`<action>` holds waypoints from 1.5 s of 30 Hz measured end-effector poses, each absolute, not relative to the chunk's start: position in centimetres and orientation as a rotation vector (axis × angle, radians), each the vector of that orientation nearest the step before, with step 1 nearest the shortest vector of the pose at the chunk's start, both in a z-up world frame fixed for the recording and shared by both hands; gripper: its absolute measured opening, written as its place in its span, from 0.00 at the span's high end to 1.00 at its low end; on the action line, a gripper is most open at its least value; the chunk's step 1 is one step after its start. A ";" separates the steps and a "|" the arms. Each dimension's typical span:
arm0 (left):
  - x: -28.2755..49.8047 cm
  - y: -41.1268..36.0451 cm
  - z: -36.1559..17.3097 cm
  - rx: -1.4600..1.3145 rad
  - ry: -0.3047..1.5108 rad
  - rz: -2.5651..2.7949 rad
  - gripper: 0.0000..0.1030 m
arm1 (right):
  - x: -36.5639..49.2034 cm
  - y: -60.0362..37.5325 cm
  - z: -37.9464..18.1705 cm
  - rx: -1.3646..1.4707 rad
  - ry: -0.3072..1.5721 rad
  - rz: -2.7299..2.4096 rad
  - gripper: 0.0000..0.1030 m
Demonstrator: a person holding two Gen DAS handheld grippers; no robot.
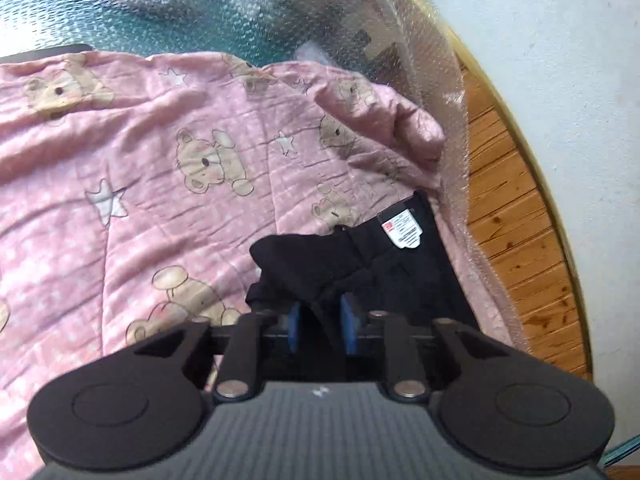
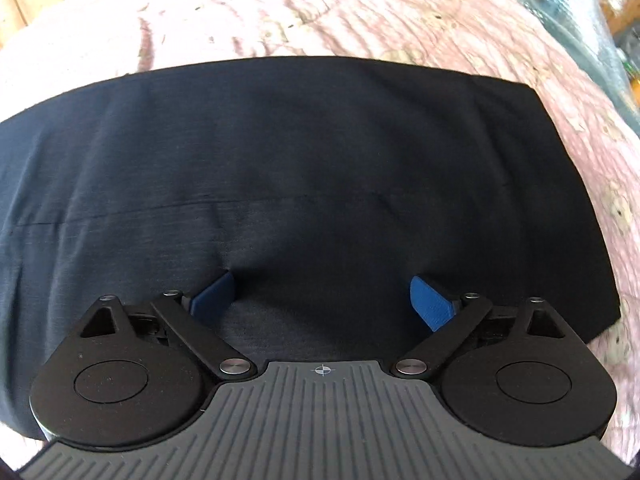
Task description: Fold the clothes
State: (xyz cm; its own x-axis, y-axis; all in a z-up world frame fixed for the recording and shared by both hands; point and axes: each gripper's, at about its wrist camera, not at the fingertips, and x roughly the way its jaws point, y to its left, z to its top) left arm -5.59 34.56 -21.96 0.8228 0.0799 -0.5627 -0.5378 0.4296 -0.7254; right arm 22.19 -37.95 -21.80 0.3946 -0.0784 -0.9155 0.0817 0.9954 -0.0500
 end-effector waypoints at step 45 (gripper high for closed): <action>2.9 9.9 -16.7 0.134 0.580 -0.368 0.94 | 32.6 -3.8 -18.4 0.501 1.242 0.729 0.11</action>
